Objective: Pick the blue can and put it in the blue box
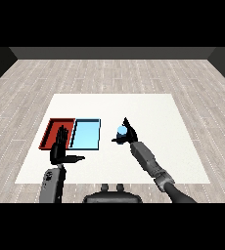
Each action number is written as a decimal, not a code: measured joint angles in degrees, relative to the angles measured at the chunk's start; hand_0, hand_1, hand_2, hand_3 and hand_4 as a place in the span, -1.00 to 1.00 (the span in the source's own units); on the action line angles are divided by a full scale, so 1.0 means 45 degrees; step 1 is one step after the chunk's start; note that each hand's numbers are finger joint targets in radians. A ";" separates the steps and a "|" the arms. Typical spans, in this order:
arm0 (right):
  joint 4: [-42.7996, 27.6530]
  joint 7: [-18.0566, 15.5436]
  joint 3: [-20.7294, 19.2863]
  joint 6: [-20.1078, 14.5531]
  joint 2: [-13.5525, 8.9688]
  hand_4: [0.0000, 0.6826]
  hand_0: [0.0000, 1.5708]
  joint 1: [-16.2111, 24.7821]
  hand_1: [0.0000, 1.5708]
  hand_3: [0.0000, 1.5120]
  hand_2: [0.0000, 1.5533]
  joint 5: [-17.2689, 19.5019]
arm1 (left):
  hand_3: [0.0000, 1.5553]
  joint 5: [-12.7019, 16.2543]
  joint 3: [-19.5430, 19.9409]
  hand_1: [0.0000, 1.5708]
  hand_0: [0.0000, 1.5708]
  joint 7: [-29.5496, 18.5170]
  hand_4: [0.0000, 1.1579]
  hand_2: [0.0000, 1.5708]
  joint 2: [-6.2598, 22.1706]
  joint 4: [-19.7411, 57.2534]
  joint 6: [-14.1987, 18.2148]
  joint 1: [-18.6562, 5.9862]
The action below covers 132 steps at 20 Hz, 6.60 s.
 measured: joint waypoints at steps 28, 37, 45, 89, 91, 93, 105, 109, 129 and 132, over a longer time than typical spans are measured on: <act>0.2222 0.1576 0.4866 -0.4583 -0.0044 0.58 0.96 -0.2086 0.96 0.96 0.97 -0.1953 | -1.00 0.0411 0.0391 -1.00 -1.00 0.0123 -1.00 -1.00 0.0108 -0.0022 -0.0087 -0.0053; 0.0948 0.1608 0.5061 -0.4805 -0.0323 0.65 0.93 -0.2154 0.93 0.85 0.89 -0.1491 | -1.00 0.0116 0.0085 -1.00 -1.00 0.0408 -1.00 -1.00 -0.0017 0.0209 0.0090 -0.0504; -0.2601 0.2154 0.5002 -0.4767 -0.2135 0.71 0.94 -0.1053 0.94 0.87 0.91 -0.0427 | -1.00 -0.0585 -0.1104 -1.00 -1.00 0.0996 -1.00 -1.00 -0.0301 0.0107 0.0436 -0.0977; -1.2512 0.7613 0.1707 -0.3525 -0.1183 0.74 0.89 0.2369 0.89 0.83 0.87 0.7254 | -1.00 0.0424 -0.5614 -1.00 -1.00 0.1691 -1.00 -1.00 -0.0573 0.3473 0.4119 -0.4111; -1.2903 0.7760 0.1751 -0.3438 -0.0993 0.74 0.88 0.2634 0.88 0.83 0.87 0.7585 | -1.00 0.0467 -0.5576 -1.00 -1.00 0.1534 -1.00 -1.00 -0.0575 0.3854 0.4060 -0.4206; -1.3317 0.7965 0.1604 -0.3124 -0.1075 0.72 0.89 0.2823 0.89 0.84 0.87 0.7740 | -1.00 0.0530 -0.5783 -1.00 -1.00 0.1531 -1.00 -1.00 -0.0576 0.4097 0.4266 -0.4321; -1.3364 0.8150 0.1356 -0.2599 -0.0157 0.65 0.90 0.2861 0.90 0.82 0.87 0.8766 | -1.00 0.1222 -0.6276 -1.00 -1.00 0.1438 -1.00 -1.00 -0.0579 0.5563 0.5044 -0.5434; -1.3463 0.8427 0.1489 -0.2528 -0.0060 0.59 0.91 0.2770 0.91 0.82 0.88 0.8899 | -1.00 0.1308 -0.6233 -1.00 -1.00 0.1706 -1.00 -1.00 -0.0556 0.5456 0.5018 -0.5500; -1.3150 0.8146 0.3241 -0.3873 -0.0038 0.64 0.88 0.2559 0.88 0.83 0.87 0.8086 | 0.94 0.3010 -0.7521 1.00 1.00 0.1038 0.99 1.00 -0.0573 0.6156 0.6565 -0.6378; -1.3242 0.8280 0.3109 -0.3769 -0.0028 0.63 0.91 0.2540 0.91 0.83 0.88 0.8090 | 0.91 0.3200 -0.7771 1.00 1.00 0.0603 0.98 1.00 -0.0563 0.6571 0.6877 -0.6415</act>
